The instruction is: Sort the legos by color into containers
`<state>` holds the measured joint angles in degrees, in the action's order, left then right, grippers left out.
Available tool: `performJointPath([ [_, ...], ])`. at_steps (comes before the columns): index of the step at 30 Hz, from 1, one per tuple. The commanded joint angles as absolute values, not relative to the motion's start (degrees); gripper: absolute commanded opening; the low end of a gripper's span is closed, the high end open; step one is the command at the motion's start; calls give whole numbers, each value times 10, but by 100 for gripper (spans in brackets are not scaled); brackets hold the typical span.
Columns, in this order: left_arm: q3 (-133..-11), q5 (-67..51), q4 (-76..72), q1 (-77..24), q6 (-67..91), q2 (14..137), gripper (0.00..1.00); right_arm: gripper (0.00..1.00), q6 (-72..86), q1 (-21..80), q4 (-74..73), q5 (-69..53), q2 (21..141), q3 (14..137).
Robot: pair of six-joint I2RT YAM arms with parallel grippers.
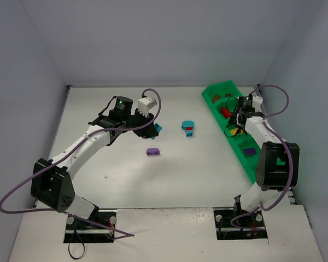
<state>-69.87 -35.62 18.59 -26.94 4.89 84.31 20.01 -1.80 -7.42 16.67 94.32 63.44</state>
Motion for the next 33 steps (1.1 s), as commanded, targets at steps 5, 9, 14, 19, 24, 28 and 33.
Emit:
performJointPath([
  [5, -722, -336, 148, -279, 41, 827, 0, 74, 202, -12, -58, 107, 868, 641],
  [9, -727, -316, 134, -286, 34, 833, 1, 73, 188, 16, -49, -56, 794, 626],
  [14, -733, -304, 105, -302, 26, 844, 2, 73, 217, 65, -10, -225, 738, 606],
  [19, -749, -281, 93, -328, 4, 854, 3, 74, 270, 132, 52, -331, 717, 592],
  [24, -754, -271, 73, -345, 2, 853, 4, 75, 307, 166, 92, -360, 717, 583],
  [28, -751, -260, 51, -366, 1, 846, 6, 75, 309, 191, 101, -364, 729, 587],
  [33, -751, -255, 46, -380, 1, 848, 7, 74, 316, 211, 121, -374, 738, 586],
])
